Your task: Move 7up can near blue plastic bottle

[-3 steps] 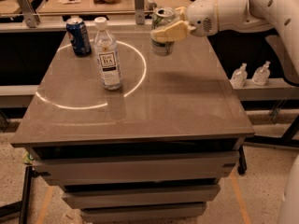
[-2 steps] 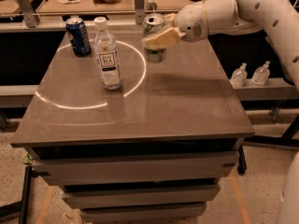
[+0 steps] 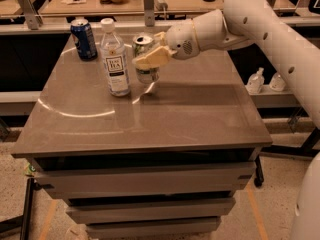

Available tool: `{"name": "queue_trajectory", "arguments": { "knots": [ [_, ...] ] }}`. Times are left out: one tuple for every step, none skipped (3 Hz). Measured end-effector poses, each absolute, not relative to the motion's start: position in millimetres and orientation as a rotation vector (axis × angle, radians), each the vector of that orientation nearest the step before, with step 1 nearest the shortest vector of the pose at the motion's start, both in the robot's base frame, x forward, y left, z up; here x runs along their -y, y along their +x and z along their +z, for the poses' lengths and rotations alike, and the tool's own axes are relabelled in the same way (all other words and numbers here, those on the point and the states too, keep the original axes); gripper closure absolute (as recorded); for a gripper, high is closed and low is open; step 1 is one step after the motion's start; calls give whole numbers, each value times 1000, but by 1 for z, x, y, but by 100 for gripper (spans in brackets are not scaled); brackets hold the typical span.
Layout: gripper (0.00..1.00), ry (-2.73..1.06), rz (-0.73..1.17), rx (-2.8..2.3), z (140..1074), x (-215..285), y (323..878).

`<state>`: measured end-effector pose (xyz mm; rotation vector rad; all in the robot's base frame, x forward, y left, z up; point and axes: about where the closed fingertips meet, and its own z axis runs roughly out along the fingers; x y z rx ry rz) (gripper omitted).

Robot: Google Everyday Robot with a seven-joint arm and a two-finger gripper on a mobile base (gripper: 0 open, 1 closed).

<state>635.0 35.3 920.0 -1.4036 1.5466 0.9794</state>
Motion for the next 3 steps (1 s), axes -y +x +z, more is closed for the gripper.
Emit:
{"name": "queue_trajectory", "arguments": {
  "knots": [
    [100,-1406,1005,-1557,906,-52,631],
    [100,-1396,1021,-1560,898,-60,628],
    [100,-1375,1034,-1567,889,-63,625]
  ]
}}
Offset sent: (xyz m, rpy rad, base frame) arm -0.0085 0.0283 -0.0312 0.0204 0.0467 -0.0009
